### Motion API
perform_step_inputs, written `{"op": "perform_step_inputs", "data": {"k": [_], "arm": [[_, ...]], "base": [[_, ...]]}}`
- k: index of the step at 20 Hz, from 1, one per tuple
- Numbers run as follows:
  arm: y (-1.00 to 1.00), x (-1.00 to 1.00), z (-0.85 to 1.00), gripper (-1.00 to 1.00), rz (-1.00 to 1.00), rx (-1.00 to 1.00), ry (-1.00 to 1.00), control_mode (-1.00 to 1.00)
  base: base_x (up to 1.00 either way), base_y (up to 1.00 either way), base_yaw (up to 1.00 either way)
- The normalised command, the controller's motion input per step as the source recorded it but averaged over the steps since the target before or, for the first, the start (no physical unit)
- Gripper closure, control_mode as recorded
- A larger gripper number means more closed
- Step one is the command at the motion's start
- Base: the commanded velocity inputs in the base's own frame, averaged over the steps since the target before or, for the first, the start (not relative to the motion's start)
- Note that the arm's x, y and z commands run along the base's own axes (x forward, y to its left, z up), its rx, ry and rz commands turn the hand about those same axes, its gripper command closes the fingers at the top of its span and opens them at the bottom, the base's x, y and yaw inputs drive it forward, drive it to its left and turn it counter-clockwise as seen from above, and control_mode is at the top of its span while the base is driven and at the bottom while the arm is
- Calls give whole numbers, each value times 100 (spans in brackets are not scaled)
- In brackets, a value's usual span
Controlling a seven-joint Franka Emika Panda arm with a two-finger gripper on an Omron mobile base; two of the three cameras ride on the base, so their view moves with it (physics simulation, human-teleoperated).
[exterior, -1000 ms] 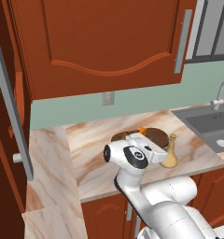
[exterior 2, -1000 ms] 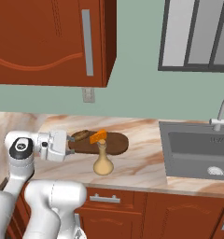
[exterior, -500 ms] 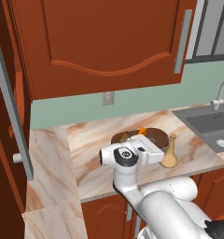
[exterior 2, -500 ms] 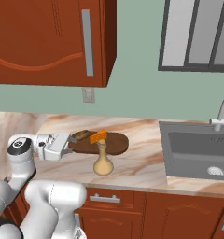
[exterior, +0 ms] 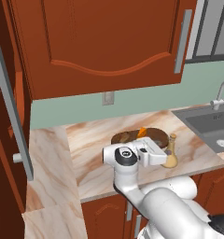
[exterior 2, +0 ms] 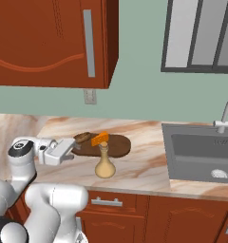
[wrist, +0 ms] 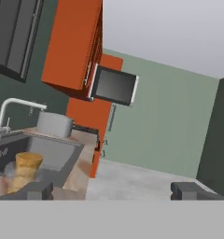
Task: Retrieve the reheated potato from the microwave, then place the potato, cheese, and condiment on the cutting board.
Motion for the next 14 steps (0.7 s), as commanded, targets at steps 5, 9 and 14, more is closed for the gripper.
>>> {"op": "perform_step_inputs", "data": {"k": [5, 9, 14], "arm": [[-32, -27, 1, -100, 2, 0, 1, -100], [-29, -11, -1, -100, 13, 0, 0, -100], [-13, -4, -1, -100, 25, 3, -1, -100]], "base": [[0, 0, 0], [0, 0, 0], [0, 0, 0]]}}
